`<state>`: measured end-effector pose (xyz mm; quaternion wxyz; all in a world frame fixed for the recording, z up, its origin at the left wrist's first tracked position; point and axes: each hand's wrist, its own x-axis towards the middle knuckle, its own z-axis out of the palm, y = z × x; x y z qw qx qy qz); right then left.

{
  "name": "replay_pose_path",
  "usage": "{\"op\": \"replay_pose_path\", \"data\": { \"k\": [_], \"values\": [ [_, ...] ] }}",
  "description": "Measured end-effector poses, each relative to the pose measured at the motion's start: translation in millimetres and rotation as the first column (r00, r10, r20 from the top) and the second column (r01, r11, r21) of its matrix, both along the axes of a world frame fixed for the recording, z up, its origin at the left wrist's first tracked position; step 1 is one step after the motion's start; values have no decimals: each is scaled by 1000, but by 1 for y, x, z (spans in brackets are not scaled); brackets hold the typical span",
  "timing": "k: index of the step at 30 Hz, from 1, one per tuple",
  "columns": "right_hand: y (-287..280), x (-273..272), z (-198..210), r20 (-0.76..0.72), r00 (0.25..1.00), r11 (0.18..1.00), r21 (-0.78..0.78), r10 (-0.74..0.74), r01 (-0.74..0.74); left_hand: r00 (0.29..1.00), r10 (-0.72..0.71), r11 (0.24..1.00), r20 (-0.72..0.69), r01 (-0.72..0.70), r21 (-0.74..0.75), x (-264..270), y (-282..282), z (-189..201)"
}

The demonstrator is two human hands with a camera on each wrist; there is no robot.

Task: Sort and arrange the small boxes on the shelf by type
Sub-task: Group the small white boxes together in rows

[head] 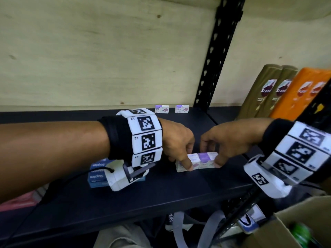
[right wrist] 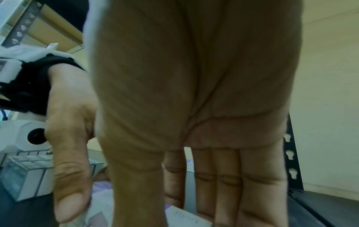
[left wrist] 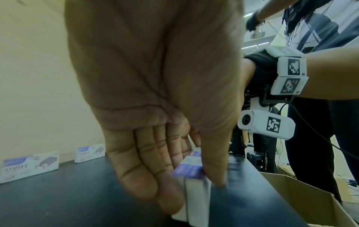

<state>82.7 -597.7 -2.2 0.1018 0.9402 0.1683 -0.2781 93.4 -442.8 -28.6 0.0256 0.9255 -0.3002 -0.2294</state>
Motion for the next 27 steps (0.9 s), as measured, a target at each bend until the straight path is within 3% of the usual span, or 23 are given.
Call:
{"op": "replay_pose_path", "data": {
  "k": [6, 11, 18, 27],
  "values": [
    [1, 41, 26, 96, 990, 993, 73, -101, 94, 997, 78, 997, -13, -77, 25, 24, 23, 20],
    [5, 92, 16, 221, 955, 977, 119, -198, 175, 968, 173, 984, 180, -177, 8, 61, 47, 27],
    [5, 146, -8, 178, 945, 956, 154, -276, 250, 916, 217, 947, 337, -282, 156, 112, 71, 6],
    [19, 189, -23, 154, 931, 935, 187, -331, 302, 912, 271, 961, 307, -277, -22, 151, 73, -9]
  ]
}}
